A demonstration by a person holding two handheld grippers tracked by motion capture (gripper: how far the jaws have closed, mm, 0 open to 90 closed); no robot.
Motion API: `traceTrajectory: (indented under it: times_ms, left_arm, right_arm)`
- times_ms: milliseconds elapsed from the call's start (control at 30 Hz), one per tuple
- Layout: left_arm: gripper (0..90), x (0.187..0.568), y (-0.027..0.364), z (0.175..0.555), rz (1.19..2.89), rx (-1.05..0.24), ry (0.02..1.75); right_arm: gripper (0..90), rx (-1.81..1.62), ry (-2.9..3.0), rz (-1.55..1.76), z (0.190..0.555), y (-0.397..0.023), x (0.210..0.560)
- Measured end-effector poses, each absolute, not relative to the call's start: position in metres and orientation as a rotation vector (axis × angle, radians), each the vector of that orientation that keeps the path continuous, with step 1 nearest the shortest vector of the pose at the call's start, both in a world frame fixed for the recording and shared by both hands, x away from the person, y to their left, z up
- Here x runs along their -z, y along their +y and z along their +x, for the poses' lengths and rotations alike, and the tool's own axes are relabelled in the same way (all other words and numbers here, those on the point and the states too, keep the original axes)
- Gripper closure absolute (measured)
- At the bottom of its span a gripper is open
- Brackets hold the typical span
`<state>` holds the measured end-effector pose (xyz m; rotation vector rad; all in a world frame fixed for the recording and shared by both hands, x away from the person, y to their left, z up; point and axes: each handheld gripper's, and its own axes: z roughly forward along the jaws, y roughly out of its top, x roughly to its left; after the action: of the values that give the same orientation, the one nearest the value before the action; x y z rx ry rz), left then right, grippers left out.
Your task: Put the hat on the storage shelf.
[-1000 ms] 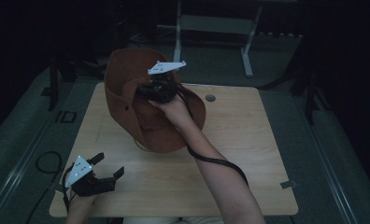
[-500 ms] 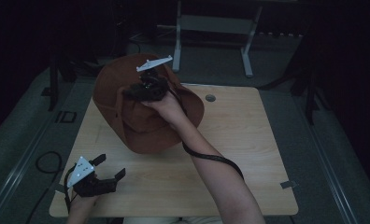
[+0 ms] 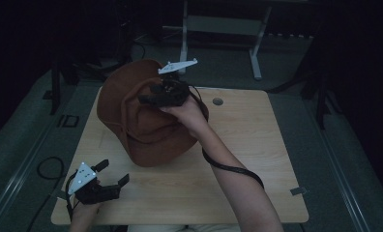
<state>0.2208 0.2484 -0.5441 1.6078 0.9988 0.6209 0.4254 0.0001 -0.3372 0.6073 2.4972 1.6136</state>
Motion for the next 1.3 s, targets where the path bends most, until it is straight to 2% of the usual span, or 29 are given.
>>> traceTrajectory:
  times_ms: [100, 200, 267, 300, 633, 1300]
  left_arm:
    - [5.3, 0.545, 0.247, 0.221, 1.614, -0.625, 0.995]
    - [5.2, 0.549, 0.244, 0.222, 1.627, -0.665, 0.982]
    - [5.2, 0.55, 0.244, 0.223, 1.631, -0.664, 0.983]
    - [5.2, 0.551, 0.243, 0.224, 1.635, -0.668, 0.984]
    - [5.2, 0.557, 0.242, 0.227, 1.652, -0.699, 0.998]
    - [5.2, 0.563, 0.241, 0.23, 1.678, -0.713, 1.002]
  right_arm:
    - [30.1, -1.625, 2.493, 0.591, 0.423, -0.008, 0.339]
    - [19.1, -1.642, 2.485, 0.578, 0.418, -0.022, 0.343]
    - [19.5, -1.644, 2.478, 0.576, 0.417, -0.025, 0.343]
    - [15.5, -1.659, 2.482, 0.541, 0.413, -0.032, 0.345]
    - [15.5, -1.635, 2.461, 0.492, 0.395, -0.061, 0.344]
    - [15.5, -1.604, 2.36, 0.588, 0.371, -0.163, 0.356]
